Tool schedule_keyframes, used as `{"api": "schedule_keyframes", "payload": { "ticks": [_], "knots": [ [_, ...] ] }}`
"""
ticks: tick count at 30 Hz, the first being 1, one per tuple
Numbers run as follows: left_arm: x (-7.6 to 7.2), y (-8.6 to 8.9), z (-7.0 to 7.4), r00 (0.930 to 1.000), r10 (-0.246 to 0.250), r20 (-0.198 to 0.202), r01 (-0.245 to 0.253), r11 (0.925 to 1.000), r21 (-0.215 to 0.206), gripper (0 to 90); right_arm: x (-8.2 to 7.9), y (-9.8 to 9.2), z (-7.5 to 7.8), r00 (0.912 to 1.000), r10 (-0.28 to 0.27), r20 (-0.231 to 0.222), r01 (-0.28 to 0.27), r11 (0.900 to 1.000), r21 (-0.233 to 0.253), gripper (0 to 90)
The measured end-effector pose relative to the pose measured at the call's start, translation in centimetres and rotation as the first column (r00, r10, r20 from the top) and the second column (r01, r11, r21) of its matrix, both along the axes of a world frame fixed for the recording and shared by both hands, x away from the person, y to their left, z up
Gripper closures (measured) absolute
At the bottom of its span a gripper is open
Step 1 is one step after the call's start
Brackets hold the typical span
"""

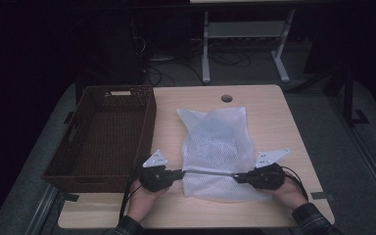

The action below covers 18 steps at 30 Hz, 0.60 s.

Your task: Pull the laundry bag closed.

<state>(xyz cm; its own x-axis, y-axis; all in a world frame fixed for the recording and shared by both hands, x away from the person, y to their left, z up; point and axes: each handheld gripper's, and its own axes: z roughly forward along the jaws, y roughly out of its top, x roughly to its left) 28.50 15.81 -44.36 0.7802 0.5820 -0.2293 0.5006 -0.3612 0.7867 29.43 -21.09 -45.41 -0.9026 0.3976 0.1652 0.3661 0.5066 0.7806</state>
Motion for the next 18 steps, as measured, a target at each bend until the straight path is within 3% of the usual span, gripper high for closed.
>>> {"api": "schedule_keyframes", "payload": {
  "ticks": [18],
  "knots": [
    [0.0, 0.2, 0.0, 1.0, 0.007, -0.002, -0.007, 1.0, 0.002, 88.2, -0.1, -2.0, 0.0, 0.9994, -0.031, -0.016, 0.031, 0.999, -0.006, 86.4]
  ]
}}
